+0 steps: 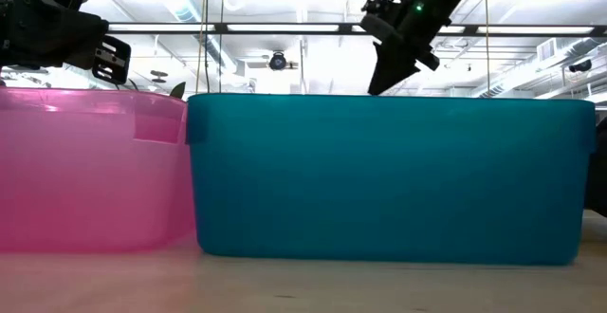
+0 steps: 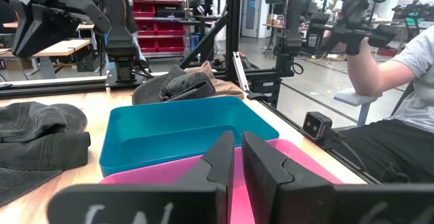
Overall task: Pick & Place hat
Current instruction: Put the top right black cap into the blue bin
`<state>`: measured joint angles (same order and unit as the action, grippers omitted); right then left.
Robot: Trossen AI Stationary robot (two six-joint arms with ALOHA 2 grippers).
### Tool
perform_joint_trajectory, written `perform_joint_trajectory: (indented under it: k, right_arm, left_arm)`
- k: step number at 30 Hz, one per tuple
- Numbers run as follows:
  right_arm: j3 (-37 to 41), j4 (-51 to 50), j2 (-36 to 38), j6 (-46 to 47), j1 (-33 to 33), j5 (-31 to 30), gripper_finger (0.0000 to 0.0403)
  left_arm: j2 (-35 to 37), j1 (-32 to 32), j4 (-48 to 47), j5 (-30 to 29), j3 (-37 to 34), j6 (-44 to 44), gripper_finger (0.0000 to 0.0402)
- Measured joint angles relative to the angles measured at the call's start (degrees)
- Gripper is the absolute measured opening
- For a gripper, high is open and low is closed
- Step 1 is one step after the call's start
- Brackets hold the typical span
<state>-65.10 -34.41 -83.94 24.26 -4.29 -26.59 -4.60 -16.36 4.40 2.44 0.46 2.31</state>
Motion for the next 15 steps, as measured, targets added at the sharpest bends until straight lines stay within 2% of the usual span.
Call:
perform_joint_trajectory:
  k: [4,9,15]
  right_arm:
    - [0.0,-3.6,0.0,3.3,-0.9,-0.5,0.0038]
    - [0.0,-7.2,0.0,7.8,-1.4,-4.7,0.0038]
    - [0.0,-8.7,0.0,8.3,-1.4,-6.0,0.0038]
  left_arm:
    - [0.0,0.0,0.0,0.0,0.0,0.0,0.0034]
    - [0.0,0.0,0.0,0.0,0.0,0.0,0.0034]
    - [0.0,0.0,0.0,0.0,0.0,0.0,0.0034]
